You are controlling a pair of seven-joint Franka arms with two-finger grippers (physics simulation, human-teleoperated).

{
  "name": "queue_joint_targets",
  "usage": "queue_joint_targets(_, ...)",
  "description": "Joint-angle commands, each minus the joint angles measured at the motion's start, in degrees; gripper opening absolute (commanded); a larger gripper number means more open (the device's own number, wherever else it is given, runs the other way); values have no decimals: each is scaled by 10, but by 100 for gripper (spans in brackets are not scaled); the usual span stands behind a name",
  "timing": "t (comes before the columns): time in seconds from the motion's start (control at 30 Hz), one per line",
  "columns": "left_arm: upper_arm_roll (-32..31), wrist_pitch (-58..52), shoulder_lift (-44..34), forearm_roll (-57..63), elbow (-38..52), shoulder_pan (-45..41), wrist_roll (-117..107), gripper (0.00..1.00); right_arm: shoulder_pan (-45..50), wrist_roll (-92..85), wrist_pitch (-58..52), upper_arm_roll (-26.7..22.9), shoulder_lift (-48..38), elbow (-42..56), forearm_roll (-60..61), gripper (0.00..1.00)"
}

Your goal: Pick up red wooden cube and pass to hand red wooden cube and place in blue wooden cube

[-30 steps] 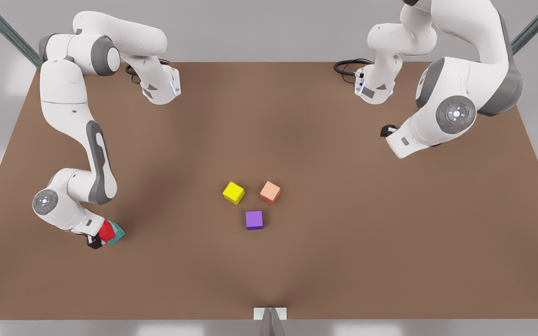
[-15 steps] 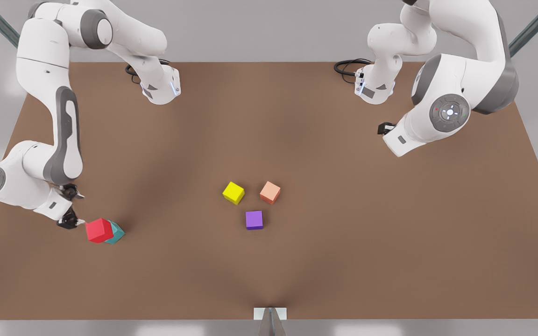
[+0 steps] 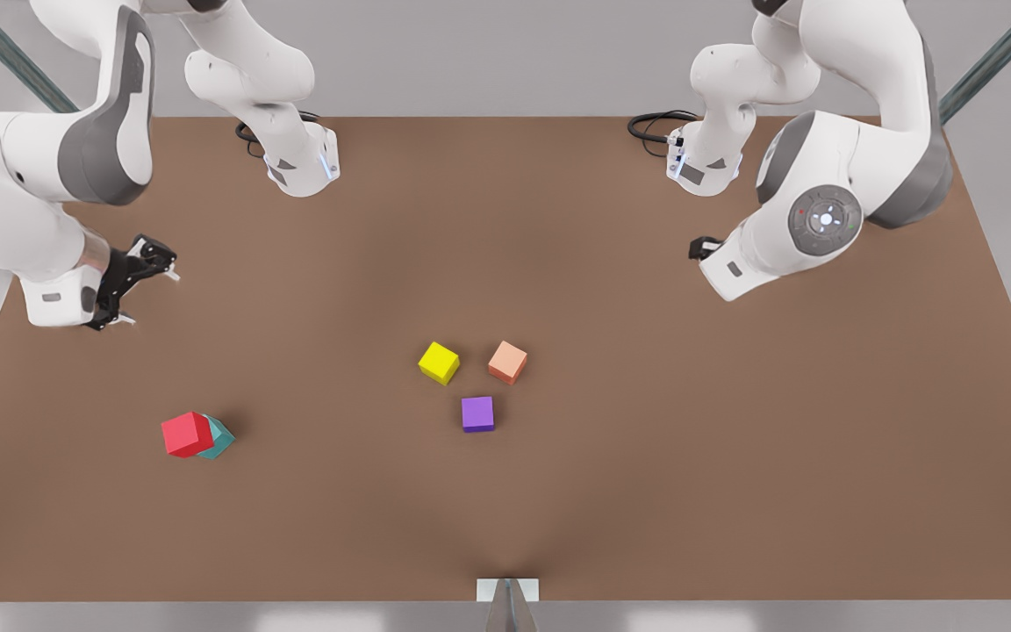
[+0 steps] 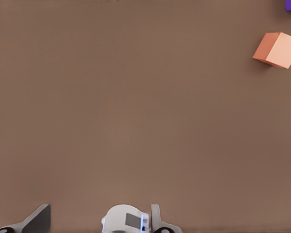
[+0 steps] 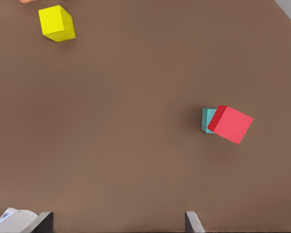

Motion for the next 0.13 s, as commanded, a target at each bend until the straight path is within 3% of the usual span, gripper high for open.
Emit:
queue_joint_targets(0.0,-3,1,-1,-1,0,1,-17,100,2,505,-24,0,-7,-8,-2,100)
queue_joint_targets(0.1,-4,-1,0,-1,0,-2,-18,100,2,506,-23,1,-6,-8,-1,100)
